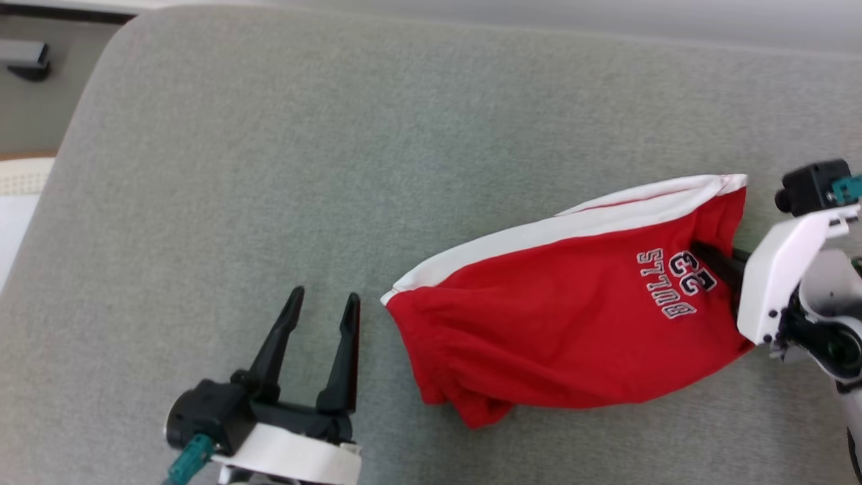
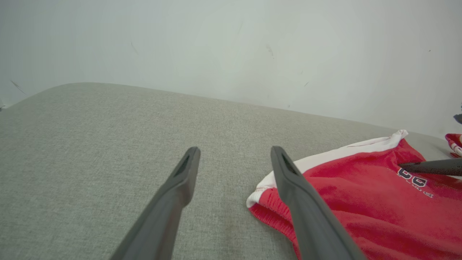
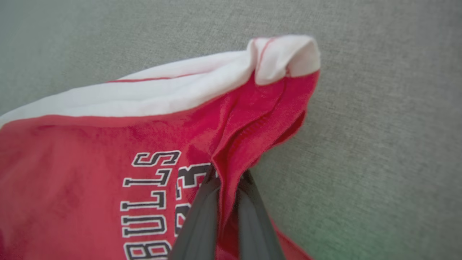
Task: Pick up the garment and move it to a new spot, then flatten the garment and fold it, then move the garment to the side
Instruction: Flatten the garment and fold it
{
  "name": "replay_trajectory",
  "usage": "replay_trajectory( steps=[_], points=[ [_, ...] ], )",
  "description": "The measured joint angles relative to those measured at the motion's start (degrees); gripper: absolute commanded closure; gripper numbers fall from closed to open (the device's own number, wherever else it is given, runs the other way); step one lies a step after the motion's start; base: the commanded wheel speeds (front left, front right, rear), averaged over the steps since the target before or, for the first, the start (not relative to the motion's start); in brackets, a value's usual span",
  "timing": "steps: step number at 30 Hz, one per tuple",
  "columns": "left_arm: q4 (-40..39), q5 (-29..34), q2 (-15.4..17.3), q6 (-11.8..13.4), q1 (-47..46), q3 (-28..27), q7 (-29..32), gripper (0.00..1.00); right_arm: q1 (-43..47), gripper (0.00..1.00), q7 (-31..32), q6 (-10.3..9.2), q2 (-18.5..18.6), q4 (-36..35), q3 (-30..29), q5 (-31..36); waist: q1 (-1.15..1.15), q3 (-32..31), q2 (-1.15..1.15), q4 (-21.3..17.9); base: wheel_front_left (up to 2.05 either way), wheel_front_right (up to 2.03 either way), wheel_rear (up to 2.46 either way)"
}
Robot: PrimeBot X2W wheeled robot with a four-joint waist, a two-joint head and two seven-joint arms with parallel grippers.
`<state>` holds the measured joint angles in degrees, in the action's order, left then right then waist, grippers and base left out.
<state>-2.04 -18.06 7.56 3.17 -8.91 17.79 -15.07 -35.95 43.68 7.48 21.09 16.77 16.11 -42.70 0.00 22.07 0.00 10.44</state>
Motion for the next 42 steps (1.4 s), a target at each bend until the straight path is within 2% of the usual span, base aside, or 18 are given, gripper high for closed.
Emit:
replay_trajectory(
  steps=[6, 13, 18, 23, 27, 33, 37, 42],
  points=[
    [1.67, 3.83, -1.15, -1.74, 4.23, -3.04, -0.01, 0.0, 5.39, 1.0, -3.03, 0.04, 0.7, -0.18, -3.6, -3.93, 0.0, -3.29, 0.0, -2.42, 0.0, 0.0, 0.0],
    [2.89, 6.47, -2.44, -3.78, 8.26, -5.15, -0.01, 0.0, 12.42, 1.0, -6.44, 0.05, 2.58, -1.53, -11.55, -6.38, 0.0, -7.76, 0.0, -5.34, 0.0, 0.0, 0.0],
    [3.39, 6.99, -3.33, -4.9, 9.25, -6.16, -0.01, 0.0, 14.15, 1.0, -6.9, 0.05, 1.35, -1.96, -16.82, -6.22, -0.01, -9.93, 0.0, -6.6, 0.0, 0.0, 0.0],
    [4.16, 7.31, -4.05, -5.68, 10.22, -6.31, -0.02, 0.0, 14.21, 1.0, -3.65, 0.05, -2.42, -4.36, -19.38, -3.26, 0.0, -11.25, 0.0, -6.96, 0.0, 0.0, 0.0],
    [5.03, 7.32, -4.38, -5.92, 10.62, -6.26, -0.02, 0.0, 14.21, 1.0, 1.88, 0.04, -7.54, -8.53, -18.64, -1.54, 0.0, -12.0, 0.0, -6.96, 0.0, 0.0, 0.0],
    [6.02, 7.32, -4.66, -6.45, 10.44, -5.76, -0.03, 0.0, 13.68, 1.0, 7.19, 0.04, -15.21, -13.37, -13.5, 1.99, 0.0, -11.89, 0.0, -6.22, 0.0, 0.0, 0.0],
    [6.92, 7.28, -4.71, -6.69, 10.1, -5.27, -0.04, 0.0, 13.55, 1.0, 7.1, 0.04, -17.31, -11.72, -9.78, 4.46, 0.0, -12.08, 0.0, -5.23, 0.0, 0.0, 0.0],
    [7.0, 6.37, -4.74, -6.24, 9.84, -4.31, -0.04, 0.0, 12.56, 1.0, 2.67, 0.04, -18.0, -7.8, -8.2, 6.26, 0.0, -12.38, 0.0, -3.47, 0.0, 0.0, 0.0]
  ],
)
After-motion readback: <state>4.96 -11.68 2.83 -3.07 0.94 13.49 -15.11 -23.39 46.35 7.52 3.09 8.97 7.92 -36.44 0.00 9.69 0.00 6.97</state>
